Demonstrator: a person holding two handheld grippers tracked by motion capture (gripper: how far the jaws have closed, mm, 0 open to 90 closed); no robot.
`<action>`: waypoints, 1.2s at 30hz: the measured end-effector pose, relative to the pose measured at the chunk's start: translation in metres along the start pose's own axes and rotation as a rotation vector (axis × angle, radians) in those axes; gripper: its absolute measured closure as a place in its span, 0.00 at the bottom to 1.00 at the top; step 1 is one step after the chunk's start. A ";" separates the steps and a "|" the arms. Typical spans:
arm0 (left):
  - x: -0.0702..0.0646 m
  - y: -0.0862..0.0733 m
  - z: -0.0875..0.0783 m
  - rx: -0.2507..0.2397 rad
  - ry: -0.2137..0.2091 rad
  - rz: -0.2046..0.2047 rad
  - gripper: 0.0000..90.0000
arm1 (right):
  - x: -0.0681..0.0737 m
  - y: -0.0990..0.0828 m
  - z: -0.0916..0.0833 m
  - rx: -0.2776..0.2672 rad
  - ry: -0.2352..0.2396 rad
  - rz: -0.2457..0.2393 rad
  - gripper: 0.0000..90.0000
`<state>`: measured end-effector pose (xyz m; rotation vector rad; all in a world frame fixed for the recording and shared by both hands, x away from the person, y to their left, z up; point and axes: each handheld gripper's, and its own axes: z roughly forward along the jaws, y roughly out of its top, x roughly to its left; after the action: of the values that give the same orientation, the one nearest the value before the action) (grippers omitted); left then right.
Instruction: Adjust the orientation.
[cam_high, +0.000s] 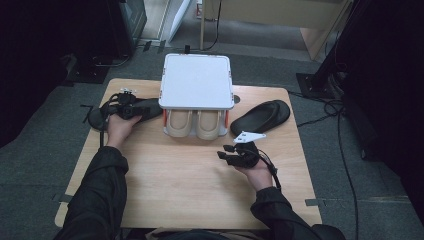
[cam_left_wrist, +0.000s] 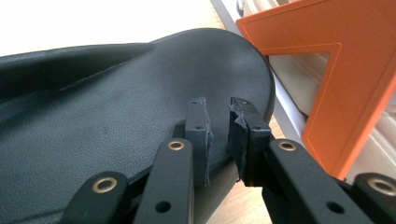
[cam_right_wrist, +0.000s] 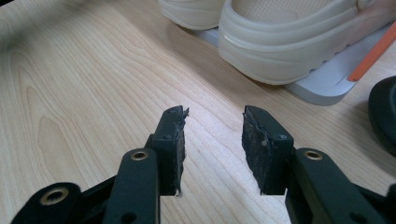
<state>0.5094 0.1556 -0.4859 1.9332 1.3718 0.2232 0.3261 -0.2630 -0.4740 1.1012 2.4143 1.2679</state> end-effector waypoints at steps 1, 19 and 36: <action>0.000 -0.002 -0.001 -0.001 -0.005 0.003 0.88 | 0.000 0.000 0.000 0.000 0.000 0.001 0.66; 0.002 -0.029 -0.030 0.035 -0.023 0.009 0.87 | -0.006 0.014 0.004 -0.014 0.017 -0.010 0.66; -0.001 -0.057 -0.055 0.044 -0.040 -0.006 0.86 | -0.006 0.028 0.019 -0.007 0.058 -0.024 0.66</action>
<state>0.4377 0.1891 -0.4838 1.9589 1.3672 0.1519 0.3542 -0.2456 -0.4647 1.0449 2.4552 1.3172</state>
